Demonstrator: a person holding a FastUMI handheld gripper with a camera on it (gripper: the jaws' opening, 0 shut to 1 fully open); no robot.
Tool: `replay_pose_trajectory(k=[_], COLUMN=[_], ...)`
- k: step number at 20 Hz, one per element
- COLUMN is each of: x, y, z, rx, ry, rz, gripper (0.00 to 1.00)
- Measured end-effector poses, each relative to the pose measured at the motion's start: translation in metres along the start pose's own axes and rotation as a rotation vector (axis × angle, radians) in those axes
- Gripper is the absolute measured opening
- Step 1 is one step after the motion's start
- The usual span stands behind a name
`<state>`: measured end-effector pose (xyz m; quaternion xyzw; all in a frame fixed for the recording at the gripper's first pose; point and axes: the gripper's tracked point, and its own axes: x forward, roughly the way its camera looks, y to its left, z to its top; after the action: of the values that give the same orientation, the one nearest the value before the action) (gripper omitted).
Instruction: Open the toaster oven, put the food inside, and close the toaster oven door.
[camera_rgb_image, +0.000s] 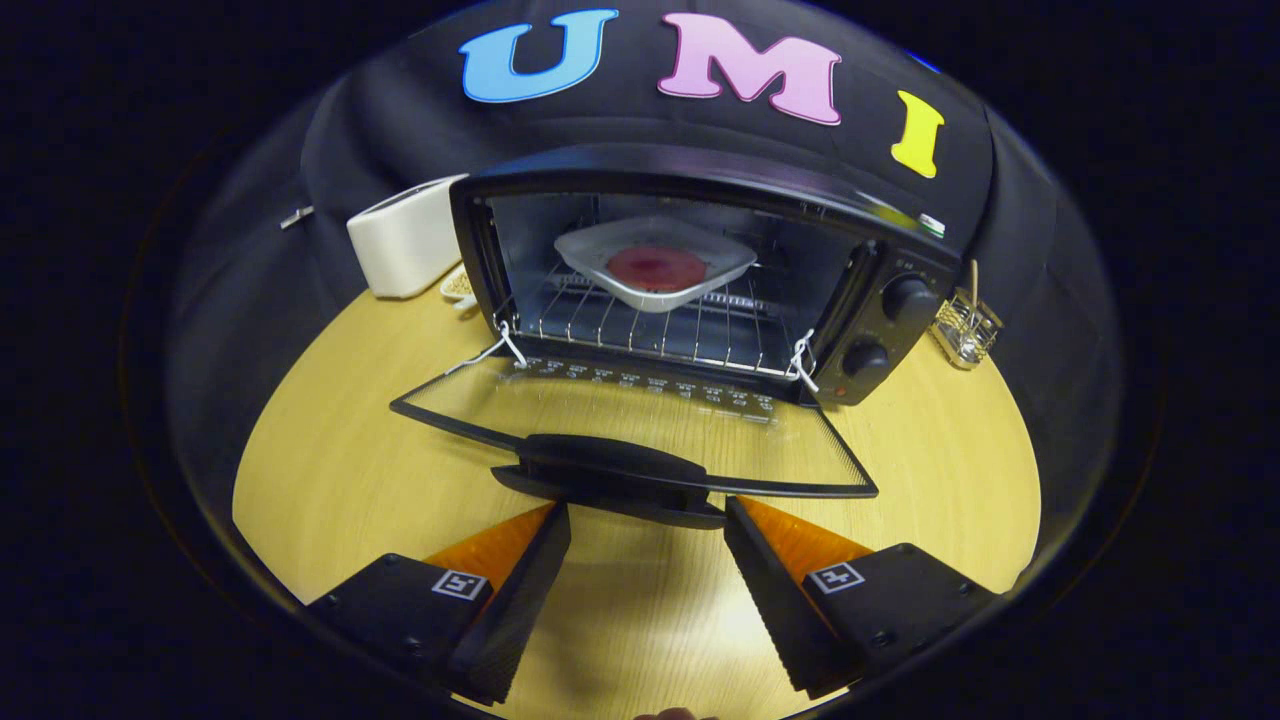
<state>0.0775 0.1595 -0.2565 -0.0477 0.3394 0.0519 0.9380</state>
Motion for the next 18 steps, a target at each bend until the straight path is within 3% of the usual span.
replay_pose_trajectory(k=[7, 13, 18], x=[-0.037, -0.112, -0.184], y=[-0.003, -0.009, -0.065], z=[0.073, 0.139, 0.166], rx=[0.085, 0.146, 0.091], ry=[-0.161, -0.371, -0.558], rz=[0.014, 0.078, 0.013], gripper=[0.99, 0.99, 0.99])
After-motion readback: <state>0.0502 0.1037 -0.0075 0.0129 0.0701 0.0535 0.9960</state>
